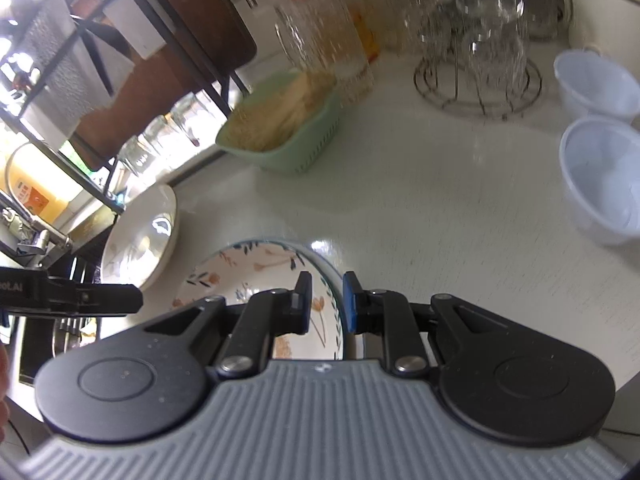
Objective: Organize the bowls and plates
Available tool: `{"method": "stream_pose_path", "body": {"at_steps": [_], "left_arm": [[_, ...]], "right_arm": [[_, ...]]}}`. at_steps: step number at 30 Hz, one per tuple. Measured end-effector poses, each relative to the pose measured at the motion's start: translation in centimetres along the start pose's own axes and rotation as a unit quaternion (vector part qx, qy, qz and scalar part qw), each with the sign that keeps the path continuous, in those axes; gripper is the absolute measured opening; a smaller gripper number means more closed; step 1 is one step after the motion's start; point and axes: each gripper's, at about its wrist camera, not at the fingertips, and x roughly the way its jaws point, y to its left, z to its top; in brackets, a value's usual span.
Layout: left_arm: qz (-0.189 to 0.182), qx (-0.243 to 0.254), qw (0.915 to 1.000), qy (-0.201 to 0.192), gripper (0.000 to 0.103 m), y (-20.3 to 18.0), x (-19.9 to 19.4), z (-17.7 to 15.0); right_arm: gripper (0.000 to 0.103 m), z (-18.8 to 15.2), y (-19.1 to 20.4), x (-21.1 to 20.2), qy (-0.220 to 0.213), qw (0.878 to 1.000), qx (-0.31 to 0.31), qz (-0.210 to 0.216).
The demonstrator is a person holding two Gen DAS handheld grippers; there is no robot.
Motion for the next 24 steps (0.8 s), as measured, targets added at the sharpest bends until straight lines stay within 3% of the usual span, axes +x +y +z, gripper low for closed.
{"method": "stream_pose_path", "body": {"at_steps": [11, 17, 24], "left_arm": [[0.014, 0.048, 0.9961, -0.073, 0.050, -4.2, -4.2, -0.7], [0.027, 0.075, 0.9893, -0.122, 0.050, -6.4, -6.8, -1.8], [0.038, 0.093, 0.9837, -0.149, 0.050, -7.8, -8.6, -3.1]], "right_arm": [[0.021, 0.7, 1.0, -5.7, -0.057, 0.998, -0.028, 0.008], [0.021, 1.0, 1.5, -8.8, -0.089, 0.995, -0.040, 0.018], [0.021, 0.8, 2.0, -11.5, -0.113, 0.992, -0.052, 0.016]]}}
